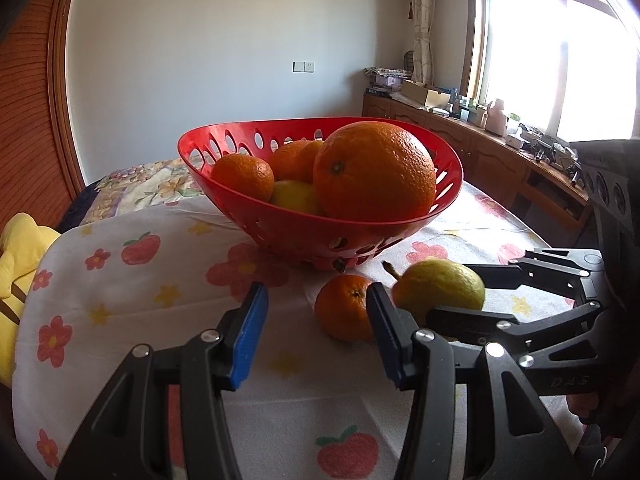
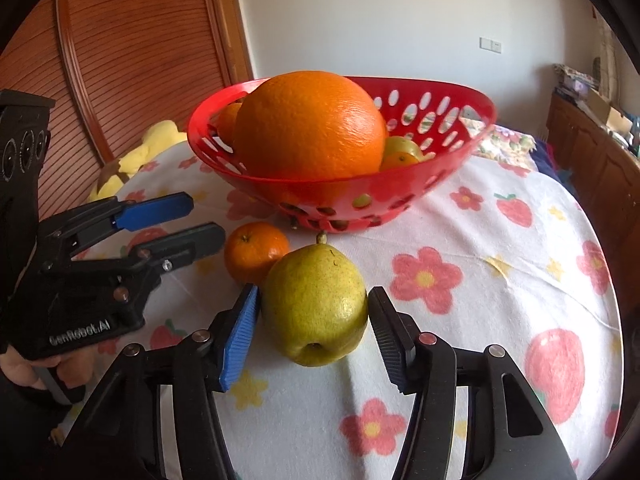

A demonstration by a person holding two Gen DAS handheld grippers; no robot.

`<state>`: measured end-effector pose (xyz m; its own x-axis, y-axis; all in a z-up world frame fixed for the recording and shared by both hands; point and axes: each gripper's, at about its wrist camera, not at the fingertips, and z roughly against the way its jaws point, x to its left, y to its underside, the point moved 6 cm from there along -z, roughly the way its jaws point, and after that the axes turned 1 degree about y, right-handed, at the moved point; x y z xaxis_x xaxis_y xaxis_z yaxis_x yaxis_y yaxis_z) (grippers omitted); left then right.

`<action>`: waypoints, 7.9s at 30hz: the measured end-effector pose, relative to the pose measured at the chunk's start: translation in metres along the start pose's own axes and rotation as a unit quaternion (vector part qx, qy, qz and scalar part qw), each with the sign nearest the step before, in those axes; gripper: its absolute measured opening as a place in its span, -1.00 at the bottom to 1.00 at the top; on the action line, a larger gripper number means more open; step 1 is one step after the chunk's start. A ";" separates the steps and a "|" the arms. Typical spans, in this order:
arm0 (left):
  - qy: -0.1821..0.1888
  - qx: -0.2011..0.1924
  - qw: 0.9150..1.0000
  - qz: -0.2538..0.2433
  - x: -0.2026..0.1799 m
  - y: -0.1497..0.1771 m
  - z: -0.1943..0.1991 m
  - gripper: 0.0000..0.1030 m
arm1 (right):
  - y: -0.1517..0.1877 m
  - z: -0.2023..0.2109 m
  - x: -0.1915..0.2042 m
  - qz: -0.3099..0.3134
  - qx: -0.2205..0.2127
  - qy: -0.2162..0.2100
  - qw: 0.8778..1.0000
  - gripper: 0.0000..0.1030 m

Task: Organize fruits

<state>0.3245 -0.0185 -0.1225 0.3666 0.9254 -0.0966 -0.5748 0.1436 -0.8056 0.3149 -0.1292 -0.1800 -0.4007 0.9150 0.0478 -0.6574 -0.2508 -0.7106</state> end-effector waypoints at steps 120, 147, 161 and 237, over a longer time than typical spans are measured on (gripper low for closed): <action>-0.021 -0.016 0.999 -0.034 0.020 -0.111 0.012 -0.12 | -0.144 -0.012 -0.064 0.064 -0.036 0.003 0.997 0.16; -0.040 0.036 0.998 -0.030 0.032 -0.122 -0.049 -0.11 | -0.140 -0.054 -0.080 0.051 0.004 -0.012 0.999 0.17; -0.049 0.040 0.998 -0.007 0.037 -0.120 -0.055 -0.05 | -0.139 -0.032 -0.081 0.045 -0.027 0.001 0.999 0.36; -0.124 -0.140 0.982 0.024 -0.065 -0.016 0.257 0.91 | -0.001 0.242 0.021 -0.009 -0.242 0.108 0.964 0.75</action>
<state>0.1220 0.0086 0.0471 0.1336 0.9908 -0.0208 -0.3500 0.0275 -0.9364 0.1526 -0.1864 -0.0082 -0.2159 0.9753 -0.0461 -0.2682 -0.1047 -0.9576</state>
